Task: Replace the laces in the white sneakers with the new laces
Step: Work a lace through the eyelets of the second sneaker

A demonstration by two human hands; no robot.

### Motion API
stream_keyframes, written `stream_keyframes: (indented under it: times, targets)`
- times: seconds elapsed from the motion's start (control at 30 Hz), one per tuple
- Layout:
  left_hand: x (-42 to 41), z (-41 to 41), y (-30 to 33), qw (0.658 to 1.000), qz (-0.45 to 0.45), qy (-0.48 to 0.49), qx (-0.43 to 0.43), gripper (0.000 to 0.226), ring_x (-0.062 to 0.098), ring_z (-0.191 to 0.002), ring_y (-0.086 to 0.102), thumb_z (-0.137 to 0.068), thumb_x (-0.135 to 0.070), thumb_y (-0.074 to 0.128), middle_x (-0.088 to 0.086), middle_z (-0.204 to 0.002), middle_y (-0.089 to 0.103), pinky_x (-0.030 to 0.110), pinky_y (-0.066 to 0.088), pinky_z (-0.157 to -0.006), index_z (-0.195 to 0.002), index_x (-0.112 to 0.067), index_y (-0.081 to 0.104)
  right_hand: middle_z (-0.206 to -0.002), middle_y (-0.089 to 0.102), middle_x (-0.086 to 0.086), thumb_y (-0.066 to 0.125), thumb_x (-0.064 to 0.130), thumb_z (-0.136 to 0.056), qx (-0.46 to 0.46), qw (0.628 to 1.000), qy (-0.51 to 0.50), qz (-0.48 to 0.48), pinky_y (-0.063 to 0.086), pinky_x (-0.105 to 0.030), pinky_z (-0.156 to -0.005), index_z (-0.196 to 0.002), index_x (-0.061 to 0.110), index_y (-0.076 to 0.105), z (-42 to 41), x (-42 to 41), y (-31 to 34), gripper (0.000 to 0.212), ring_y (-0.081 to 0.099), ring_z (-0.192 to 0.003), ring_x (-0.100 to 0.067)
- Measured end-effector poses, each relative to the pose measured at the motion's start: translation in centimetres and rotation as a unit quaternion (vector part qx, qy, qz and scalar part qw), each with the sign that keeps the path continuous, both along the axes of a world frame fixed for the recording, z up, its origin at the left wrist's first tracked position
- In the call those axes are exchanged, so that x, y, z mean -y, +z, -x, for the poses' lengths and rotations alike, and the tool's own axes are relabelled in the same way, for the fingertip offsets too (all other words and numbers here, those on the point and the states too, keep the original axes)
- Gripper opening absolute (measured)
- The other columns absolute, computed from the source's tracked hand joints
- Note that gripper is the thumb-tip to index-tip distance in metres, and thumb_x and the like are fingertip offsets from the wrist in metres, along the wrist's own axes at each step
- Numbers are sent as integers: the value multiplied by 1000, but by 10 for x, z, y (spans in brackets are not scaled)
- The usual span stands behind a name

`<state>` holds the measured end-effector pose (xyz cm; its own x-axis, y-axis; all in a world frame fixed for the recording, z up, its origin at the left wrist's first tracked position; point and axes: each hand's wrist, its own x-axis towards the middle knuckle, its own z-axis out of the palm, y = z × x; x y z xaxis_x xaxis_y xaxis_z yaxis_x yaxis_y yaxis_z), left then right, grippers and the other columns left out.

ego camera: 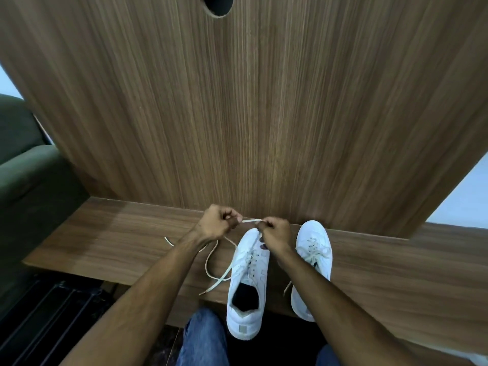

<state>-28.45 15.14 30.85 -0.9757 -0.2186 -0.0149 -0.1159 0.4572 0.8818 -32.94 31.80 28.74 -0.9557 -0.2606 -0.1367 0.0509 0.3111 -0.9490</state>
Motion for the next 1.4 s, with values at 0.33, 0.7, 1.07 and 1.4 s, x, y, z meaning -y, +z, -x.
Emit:
stream_keyframes:
  times: [0.33,0.7,1.07,1.4]
  targets:
    - [40,-45,-52,989,74,98,84,16,-7,-50,45,-84,-12,70,-15,-49,56,18,43,-57,-72,-2,70,-98,62,0,59,12,-87,79,991,-94,-48,59,-40,-69,-108,17,63,7,-50,-38,22,62,-79,-18]
    - [-7,-24,-39,997,57,-32,44,24,-2,-53,46,-87,-17,69,-20,-53,59,21,40,-56,-67,-31,67,-108,57,0,45,31,-99,-241,926,132,-258,44,-33,-75,-100,15,67,-16,-18,-40,27,59,-98,-21]
    - [6,-57,-63,937,-235,256,22,10,1,-47,49,-80,-10,75,-4,-56,62,11,41,-46,-81,-1,70,-99,67,-4,43,30,-96,-206,901,48,-378,49,-33,-67,-94,20,66,-14,-64,-52,26,65,-90,-28]
    - [-4,-38,-35,822,-446,336,-112,12,10,-57,67,-84,0,68,7,-74,68,17,49,-45,-85,-8,59,-110,70,-2,49,17,-91,-96,961,38,-258,51,-34,-84,-120,25,63,-28,-40,-60,33,63,-104,-25]
